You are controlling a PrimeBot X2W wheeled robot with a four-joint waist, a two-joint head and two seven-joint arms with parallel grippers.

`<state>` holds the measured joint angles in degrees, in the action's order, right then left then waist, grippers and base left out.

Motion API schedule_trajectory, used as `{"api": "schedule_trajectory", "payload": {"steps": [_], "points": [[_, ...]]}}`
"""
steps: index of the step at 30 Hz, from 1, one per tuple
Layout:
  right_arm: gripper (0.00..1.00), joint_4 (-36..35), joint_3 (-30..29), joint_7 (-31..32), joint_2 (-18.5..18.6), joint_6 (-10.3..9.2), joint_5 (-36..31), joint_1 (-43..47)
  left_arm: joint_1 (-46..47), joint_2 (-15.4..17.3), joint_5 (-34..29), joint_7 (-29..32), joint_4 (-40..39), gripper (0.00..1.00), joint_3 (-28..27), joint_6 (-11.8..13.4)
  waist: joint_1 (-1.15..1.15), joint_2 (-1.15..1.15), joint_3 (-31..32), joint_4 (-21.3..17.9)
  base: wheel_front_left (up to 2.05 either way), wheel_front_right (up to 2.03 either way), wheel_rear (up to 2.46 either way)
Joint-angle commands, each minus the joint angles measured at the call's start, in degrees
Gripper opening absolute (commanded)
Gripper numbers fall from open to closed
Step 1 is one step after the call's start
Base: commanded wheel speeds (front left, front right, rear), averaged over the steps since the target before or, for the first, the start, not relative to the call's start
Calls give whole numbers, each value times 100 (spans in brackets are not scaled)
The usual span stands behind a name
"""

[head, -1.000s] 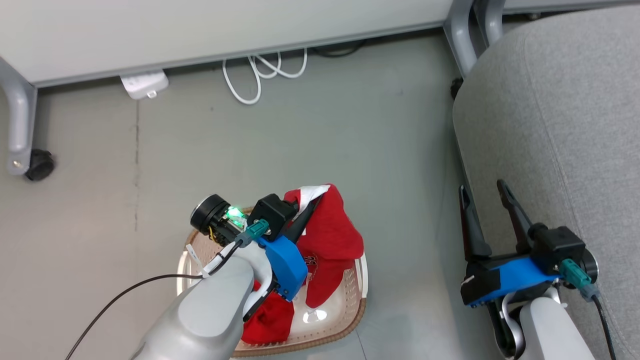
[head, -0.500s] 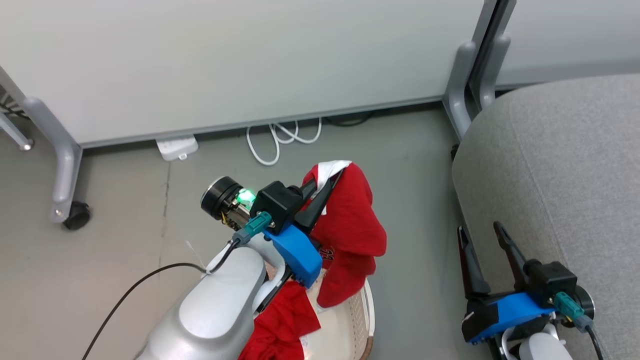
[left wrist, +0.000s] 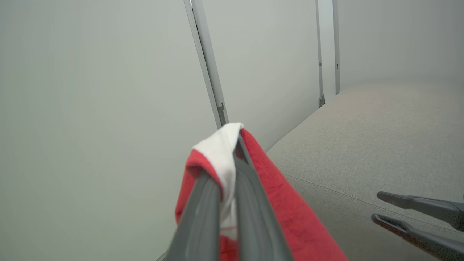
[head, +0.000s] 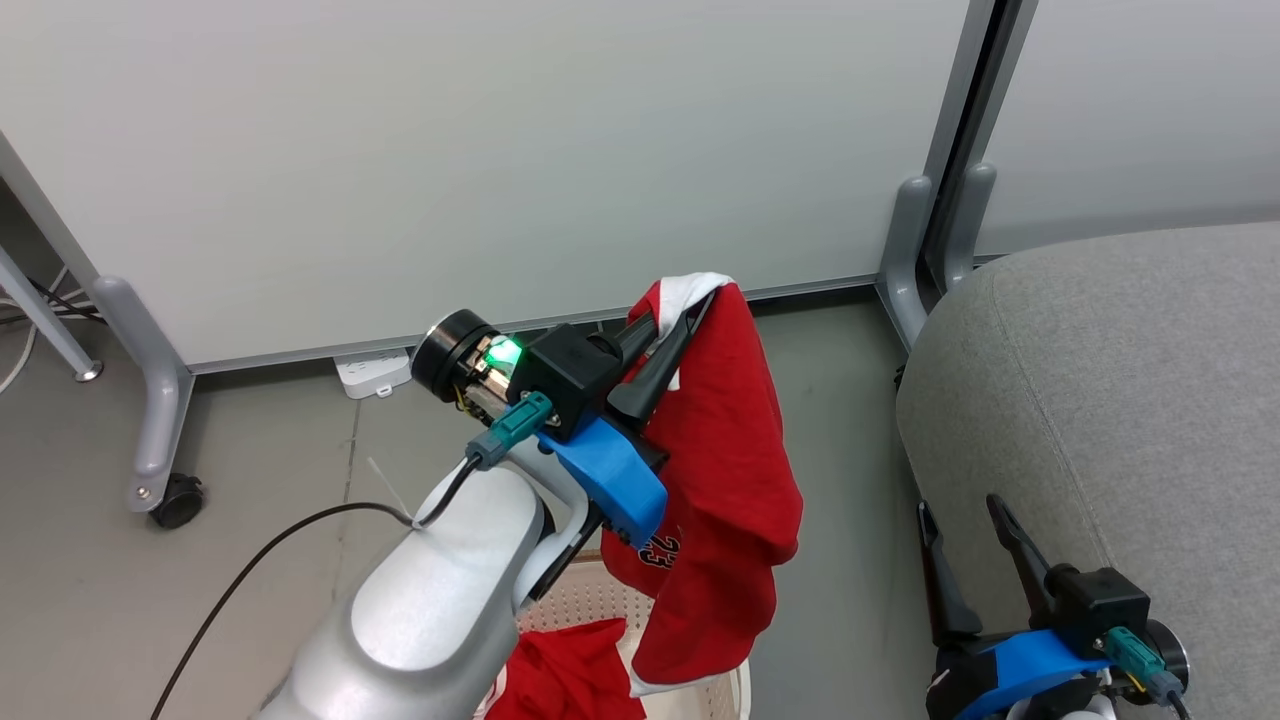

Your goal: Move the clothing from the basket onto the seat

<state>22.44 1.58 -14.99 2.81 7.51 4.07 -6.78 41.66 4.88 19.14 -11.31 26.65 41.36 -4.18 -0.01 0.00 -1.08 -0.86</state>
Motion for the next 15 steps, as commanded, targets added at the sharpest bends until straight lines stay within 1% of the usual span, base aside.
{"api": "schedule_trajectory", "payload": {"steps": [1,10,15], "points": [[100,3,26,-30,14,-4,-5,86,36,47,38,56,-111,0,16,43,1,0,58,16,0,0,0],[100,-51,130,-30,13,-4,-56,85,-129,133,90,205,-464,0,55,108,1,0,96,42,0,0,0],[100,-113,476,-30,13,-4,-143,-6,-212,174,124,225,-522,0,76,156,1,0,71,51,0,0,0]]}}
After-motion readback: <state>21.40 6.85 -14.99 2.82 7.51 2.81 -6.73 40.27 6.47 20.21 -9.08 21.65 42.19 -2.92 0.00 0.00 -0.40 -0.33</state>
